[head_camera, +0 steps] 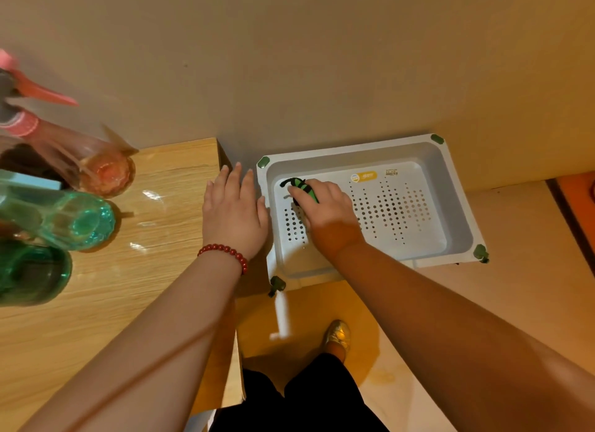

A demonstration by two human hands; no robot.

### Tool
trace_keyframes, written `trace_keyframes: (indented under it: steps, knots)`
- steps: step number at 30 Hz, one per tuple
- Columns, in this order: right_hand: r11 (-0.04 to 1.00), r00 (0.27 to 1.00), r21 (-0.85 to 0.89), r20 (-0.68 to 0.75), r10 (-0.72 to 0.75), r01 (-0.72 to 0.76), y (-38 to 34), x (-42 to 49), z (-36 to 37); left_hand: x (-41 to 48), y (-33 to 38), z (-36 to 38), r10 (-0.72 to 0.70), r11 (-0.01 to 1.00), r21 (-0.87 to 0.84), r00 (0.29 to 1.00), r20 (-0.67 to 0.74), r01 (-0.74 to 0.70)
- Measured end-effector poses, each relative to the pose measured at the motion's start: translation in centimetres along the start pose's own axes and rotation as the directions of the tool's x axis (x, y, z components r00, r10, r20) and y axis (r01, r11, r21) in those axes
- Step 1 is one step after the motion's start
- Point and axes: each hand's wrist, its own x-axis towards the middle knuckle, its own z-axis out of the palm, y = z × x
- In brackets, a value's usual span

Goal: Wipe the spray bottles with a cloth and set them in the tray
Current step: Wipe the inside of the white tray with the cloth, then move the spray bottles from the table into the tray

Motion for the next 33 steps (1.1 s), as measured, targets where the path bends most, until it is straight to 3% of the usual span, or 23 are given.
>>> trace_keyframes:
  steps: [4, 13, 21, 26, 29, 33]
  knots:
    - [1.000, 0.991, -0.026, 0.135, 0.008, -0.005, -2.7, 0.4, -3.2, -1.2, -2.2, -2.0, -0.025, 0.999, 0.023, 0.999, 0.024, 0.024]
    - [0.993, 0.989, 0.037, 0.098, -0.115, 0.112, -11.6, 1.1, -6.2, -6.6, -8.3, -6.4, -0.092, 0.996, 0.015, 0.992, 0.083, 0.091]
    - [0.983, 0.961, -0.012, 0.209, -0.179, 0.185, -18.5, 2.7, -3.2, -10.9, -14.5, -7.6, -0.031, 0.998, 0.058, 0.992, 0.119, 0.024]
    - [0.974, 0.943, -0.119, 0.296, -0.150, 0.192, -20.9, 5.1, -1.5, -11.2, -17.5, -7.5, 0.008, 0.999, 0.042, 0.983, 0.183, -0.016]
    - [0.974, 0.913, -0.168, 0.402, -0.070, 0.149, -21.7, 5.3, -0.2, -11.7, -18.5, -7.4, 0.049, 0.998, 0.031, 0.985, 0.167, -0.055]
    - [0.971, 0.903, -0.206, 0.429, -0.020, 0.119, -22.1, 5.0, 0.3, -12.1, -19.5, -7.3, 0.096, 0.994, 0.030, 0.986, 0.136, -0.101]
